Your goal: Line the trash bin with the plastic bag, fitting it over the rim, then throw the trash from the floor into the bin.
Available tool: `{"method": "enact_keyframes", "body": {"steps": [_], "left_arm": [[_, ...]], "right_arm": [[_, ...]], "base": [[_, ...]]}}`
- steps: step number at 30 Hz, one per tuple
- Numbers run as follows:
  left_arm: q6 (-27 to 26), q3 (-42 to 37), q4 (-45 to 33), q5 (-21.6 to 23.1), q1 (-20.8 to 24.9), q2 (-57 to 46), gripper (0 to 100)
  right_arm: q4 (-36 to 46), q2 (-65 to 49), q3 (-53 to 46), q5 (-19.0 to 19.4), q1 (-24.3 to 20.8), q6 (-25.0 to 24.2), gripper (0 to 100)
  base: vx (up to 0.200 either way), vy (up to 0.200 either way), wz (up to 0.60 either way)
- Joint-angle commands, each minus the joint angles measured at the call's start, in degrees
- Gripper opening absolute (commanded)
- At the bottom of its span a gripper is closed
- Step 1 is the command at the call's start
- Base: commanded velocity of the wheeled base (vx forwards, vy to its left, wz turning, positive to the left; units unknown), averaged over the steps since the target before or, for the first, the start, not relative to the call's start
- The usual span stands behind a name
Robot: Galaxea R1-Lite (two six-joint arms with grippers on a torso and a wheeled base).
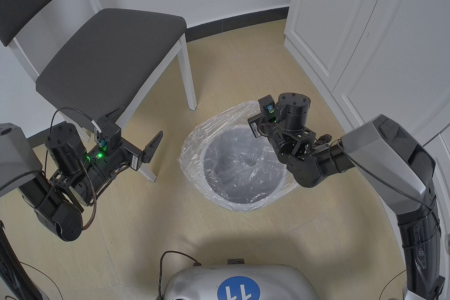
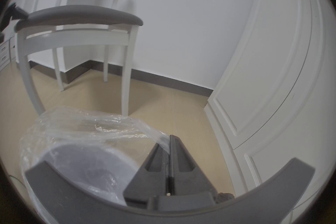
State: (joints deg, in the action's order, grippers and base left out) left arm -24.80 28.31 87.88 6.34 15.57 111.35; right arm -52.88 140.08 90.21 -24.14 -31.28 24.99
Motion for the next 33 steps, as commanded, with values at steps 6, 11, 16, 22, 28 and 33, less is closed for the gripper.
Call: {"method": "enact_keyframes", "body": {"steps": [6, 11, 16, 22, 28, 33], "left_arm": [[-0.08, -0.01, 0.01, -0.01, -0.01, 0.27, 100], [-0.17, -0.01, 0.01, -0.01, -0.01, 0.27, 100], [-0.17, 0.08, 0.01, -0.01, -0.01, 0.36, 100], [-0.17, -0.01, 0.01, -0.01, -0.01, 0.36, 100], [-0.34, -0.18, 0.01, -0.01, 0.08, 0.54, 100], [-0.34, -0.36, 0.01, -0.01, 0.08, 0.45, 100]], "right_arm": [[-3.46, 12.50, 21.59, -1.26, 0.26, -0.82, 0], [-3.37, 14.61, 24.38, -1.09, 0.52, -0.73, 0], [-3.72, 15.31, 24.38, -0.74, 1.05, -0.82, 0], [-4.25, 15.13, 24.38, -0.74, 1.05, -0.82, 0], [-3.63, 13.02, 23.61, -0.74, -0.71, -0.65, 0], [-3.28, 9.51, 14.12, -0.65, -1.94, -0.65, 0]], "base": [[0.000, 0.000, 0.00], [0.000, 0.000, 0.00], [0.000, 0.000, 0.00], [0.000, 0.000, 0.00], [0.000, 0.000, 0.00], [0.000, 0.000, 0.00]]}}
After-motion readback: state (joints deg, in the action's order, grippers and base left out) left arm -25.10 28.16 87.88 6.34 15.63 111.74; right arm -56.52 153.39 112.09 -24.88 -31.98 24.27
